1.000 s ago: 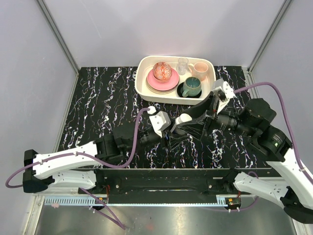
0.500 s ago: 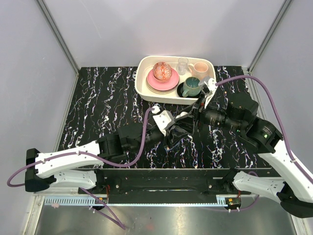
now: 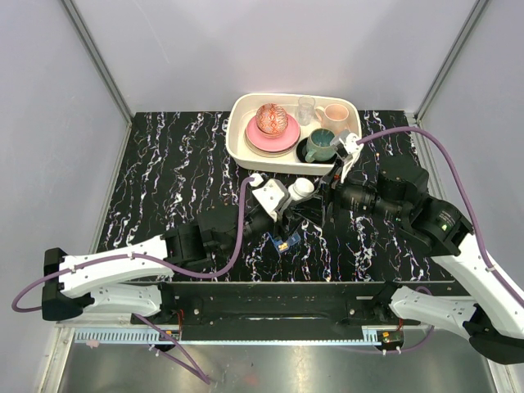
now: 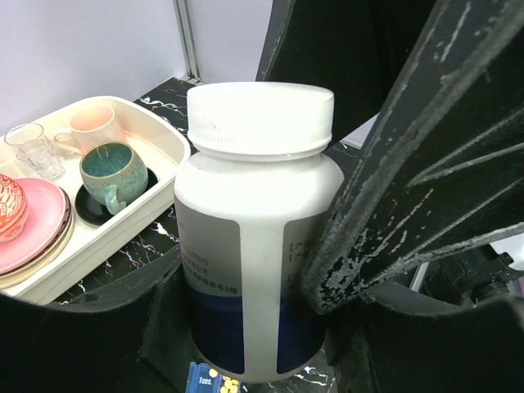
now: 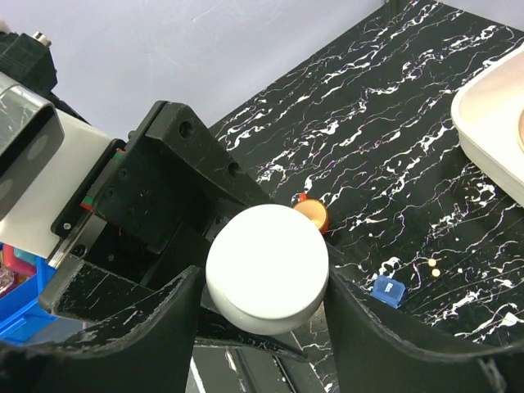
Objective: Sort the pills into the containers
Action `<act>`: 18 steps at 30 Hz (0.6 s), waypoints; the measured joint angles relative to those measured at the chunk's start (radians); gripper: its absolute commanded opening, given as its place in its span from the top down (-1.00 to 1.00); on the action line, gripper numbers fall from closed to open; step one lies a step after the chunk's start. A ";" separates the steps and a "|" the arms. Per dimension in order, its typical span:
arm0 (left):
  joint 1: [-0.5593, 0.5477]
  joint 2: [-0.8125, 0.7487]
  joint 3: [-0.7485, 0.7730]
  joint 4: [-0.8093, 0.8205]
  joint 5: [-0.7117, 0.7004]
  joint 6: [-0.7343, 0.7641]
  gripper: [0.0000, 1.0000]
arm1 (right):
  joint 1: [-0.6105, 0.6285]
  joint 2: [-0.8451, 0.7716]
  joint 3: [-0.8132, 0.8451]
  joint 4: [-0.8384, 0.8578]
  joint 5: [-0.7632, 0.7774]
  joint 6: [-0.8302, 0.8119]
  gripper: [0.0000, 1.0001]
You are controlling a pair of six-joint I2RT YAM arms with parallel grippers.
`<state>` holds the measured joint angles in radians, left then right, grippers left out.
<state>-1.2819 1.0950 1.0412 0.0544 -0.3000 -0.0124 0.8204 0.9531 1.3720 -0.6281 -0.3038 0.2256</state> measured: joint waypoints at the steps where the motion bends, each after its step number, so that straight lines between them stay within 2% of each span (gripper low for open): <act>1: 0.000 0.000 0.000 -0.001 -0.002 0.001 1.00 | 0.000 0.000 0.000 0.000 0.000 0.000 -0.33; 5: 0.000 0.000 0.000 0.000 -0.005 0.003 1.00 | 0.000 0.000 0.000 0.000 0.006 0.000 -0.48; 10: 0.000 0.000 0.000 0.001 -0.004 0.004 0.99 | -0.003 0.000 0.000 0.001 0.014 -0.001 -0.41; 14: 0.001 0.001 0.000 0.004 -0.003 0.003 0.97 | -0.003 0.000 -0.002 0.002 0.008 -0.001 0.14; 15: 0.001 0.001 0.000 0.004 -0.003 0.003 0.97 | -0.003 0.000 -0.003 0.003 0.006 -0.001 0.40; 17: 0.003 0.001 0.000 0.005 -0.001 0.001 0.95 | -0.004 0.000 -0.006 0.006 0.006 -0.003 0.56; 18: 0.004 0.001 0.000 0.005 -0.001 0.000 0.91 | -0.004 0.000 -0.007 0.008 0.007 -0.001 0.70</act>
<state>-1.2781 1.0962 1.0409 0.0589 -0.3012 -0.0124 0.8162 0.9531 1.3647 -0.6205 -0.2970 0.2249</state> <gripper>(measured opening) 0.562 0.562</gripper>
